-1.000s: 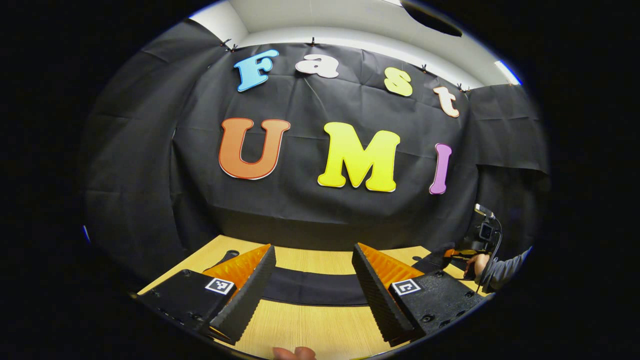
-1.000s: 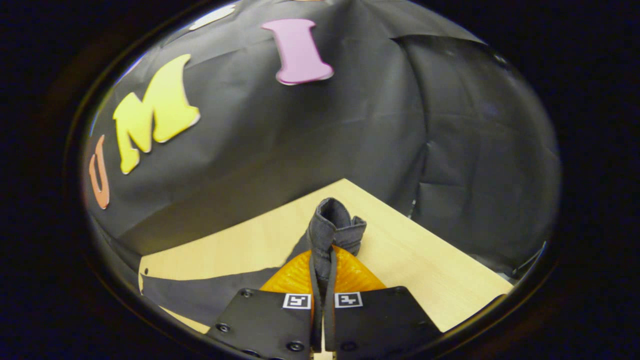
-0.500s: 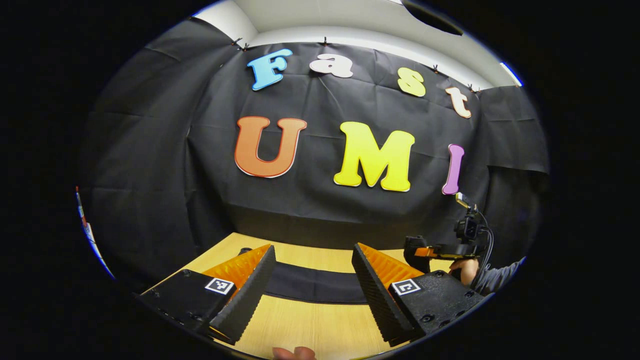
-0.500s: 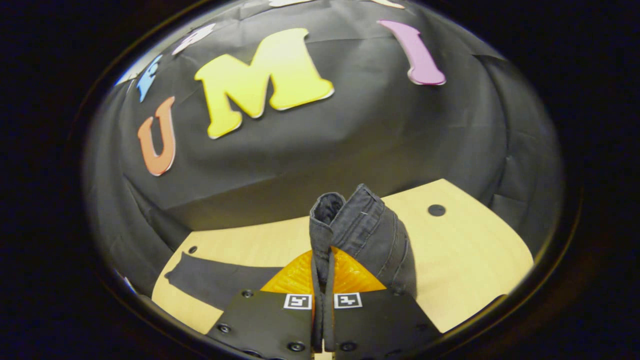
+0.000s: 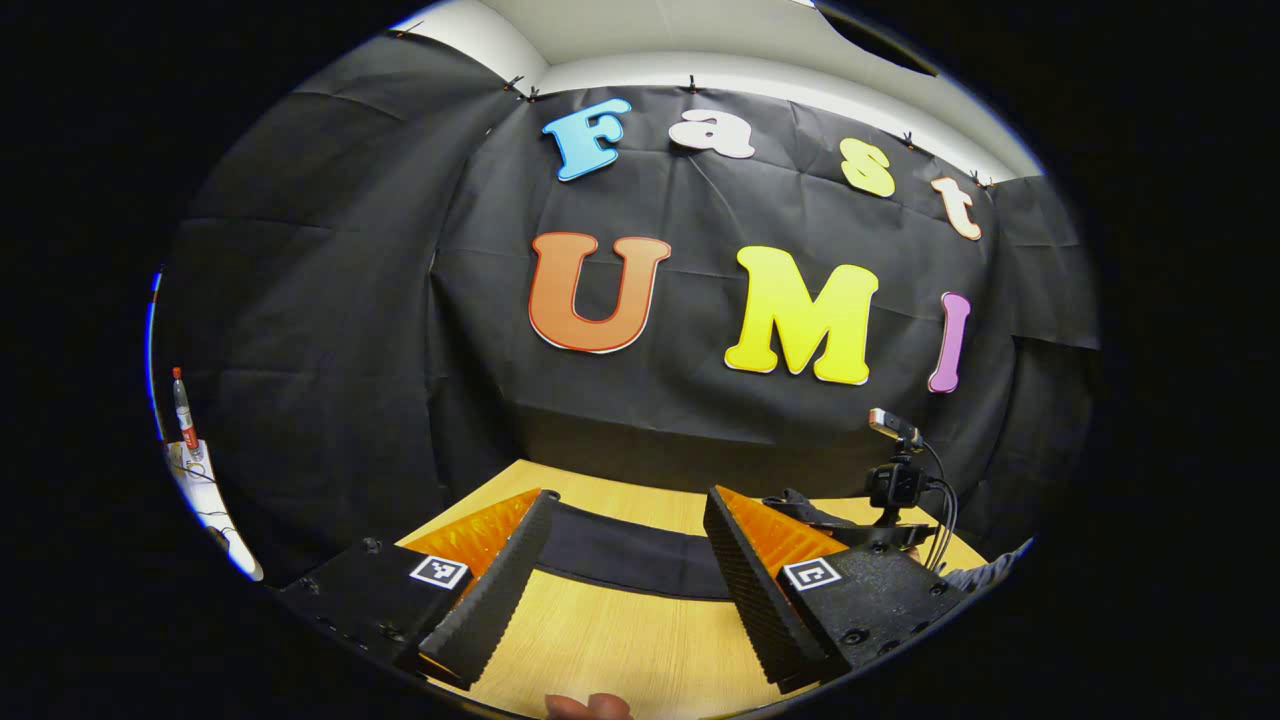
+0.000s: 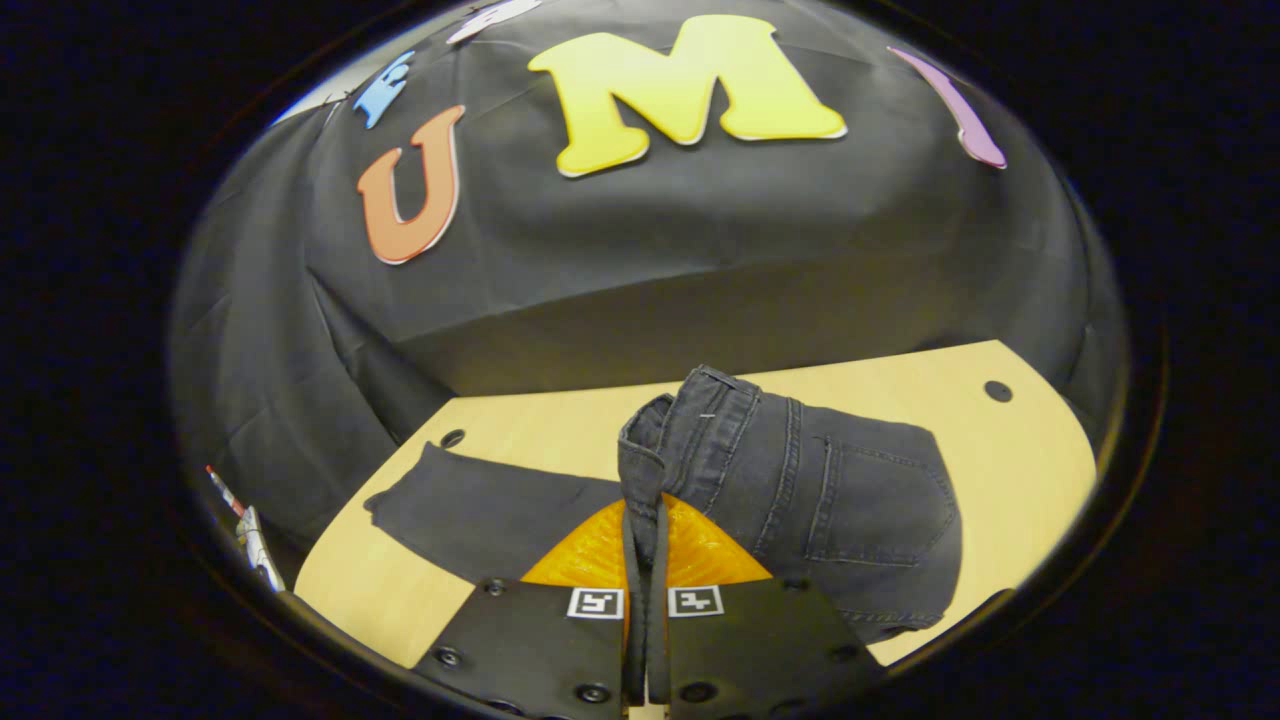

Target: Grasp the waist and the cuffs of the jeans and fold them to make the two legs overlap; first hold the waist and fold one-third of the jeans toward the cuffs, then hold the cuffs and fold the remaining one-third in the same direction to finish folding.

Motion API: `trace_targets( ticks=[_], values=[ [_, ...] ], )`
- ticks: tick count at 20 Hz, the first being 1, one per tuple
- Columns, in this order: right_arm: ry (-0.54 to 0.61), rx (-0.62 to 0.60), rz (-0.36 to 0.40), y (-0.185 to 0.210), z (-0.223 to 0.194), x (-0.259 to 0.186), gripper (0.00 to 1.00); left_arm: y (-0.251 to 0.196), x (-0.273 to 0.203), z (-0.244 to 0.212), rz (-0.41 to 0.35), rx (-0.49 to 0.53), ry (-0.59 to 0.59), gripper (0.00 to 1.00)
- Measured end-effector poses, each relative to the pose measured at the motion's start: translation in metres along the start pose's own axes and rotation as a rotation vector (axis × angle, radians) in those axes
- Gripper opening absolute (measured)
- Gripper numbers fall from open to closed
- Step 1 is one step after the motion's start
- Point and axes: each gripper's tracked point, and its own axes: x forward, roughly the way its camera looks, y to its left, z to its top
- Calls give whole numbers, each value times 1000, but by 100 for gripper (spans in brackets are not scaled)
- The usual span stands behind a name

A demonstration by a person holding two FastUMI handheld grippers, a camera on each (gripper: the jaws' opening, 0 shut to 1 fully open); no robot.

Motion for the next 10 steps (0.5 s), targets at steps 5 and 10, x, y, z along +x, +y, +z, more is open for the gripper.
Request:
trace_targets(
  ticks=[5,10],
  values=[
    [100,-63,7,-14,-2,-19,2,14,-4,-4,33,-8,11,99],
    [190,-117,1,-16,-25,-14,2,24,-3,-10,53,-21,29,99]
  ],
)
